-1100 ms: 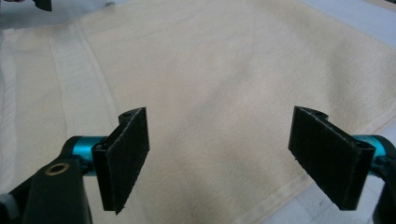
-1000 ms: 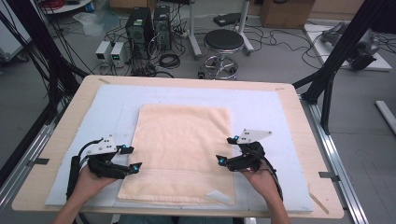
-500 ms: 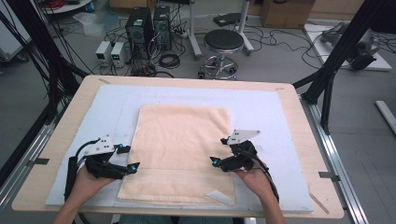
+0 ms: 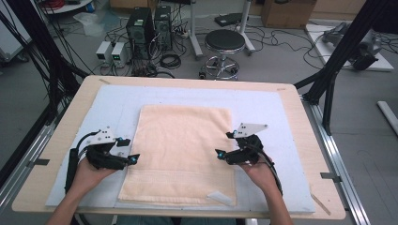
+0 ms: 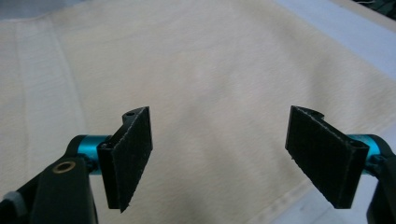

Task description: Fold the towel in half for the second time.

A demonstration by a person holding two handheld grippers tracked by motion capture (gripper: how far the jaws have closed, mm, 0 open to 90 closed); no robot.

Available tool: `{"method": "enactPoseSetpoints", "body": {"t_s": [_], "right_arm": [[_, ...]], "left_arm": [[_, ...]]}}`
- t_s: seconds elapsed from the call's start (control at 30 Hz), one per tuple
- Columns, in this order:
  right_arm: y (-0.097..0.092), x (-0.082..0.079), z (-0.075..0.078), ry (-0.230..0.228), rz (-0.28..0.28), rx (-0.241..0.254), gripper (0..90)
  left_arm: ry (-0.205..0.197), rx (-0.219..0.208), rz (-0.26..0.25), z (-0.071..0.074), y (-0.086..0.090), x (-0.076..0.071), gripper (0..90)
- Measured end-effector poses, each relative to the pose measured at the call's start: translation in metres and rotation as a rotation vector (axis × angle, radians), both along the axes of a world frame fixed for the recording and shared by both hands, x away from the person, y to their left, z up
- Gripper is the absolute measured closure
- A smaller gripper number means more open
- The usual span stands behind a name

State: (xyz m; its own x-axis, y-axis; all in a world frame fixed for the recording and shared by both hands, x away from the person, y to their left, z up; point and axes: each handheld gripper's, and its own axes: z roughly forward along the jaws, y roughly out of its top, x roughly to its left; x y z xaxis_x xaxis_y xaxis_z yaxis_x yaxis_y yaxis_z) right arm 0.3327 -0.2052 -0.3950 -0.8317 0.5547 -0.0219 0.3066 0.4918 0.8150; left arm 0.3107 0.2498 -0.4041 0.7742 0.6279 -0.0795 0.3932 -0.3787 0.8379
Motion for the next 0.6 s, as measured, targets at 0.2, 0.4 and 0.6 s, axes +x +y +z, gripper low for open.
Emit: {"method": "enactPoseSetpoints", "body": {"t_s": [0.2, 0.4, 0.6], "right_arm": [[0.003, 0.03, 0.01, 0.013, 0.005, -0.002, 21.7], [0.003, 0.066, 0.011, 0.04, -0.01, -0.039, 20.5], [-0.005, 0.098, 0.013, 0.062, -0.058, -0.058, 21.6]], "left_arm": [[0.007, -0.012, 0.06, 0.006, 0.001, 0.033, 27.8], [0.039, 0.005, 0.128, 0.012, 0.002, 0.074, 28.4], [0.035, 0.022, 0.164, 0.02, -0.005, 0.106, 28.5]]}}
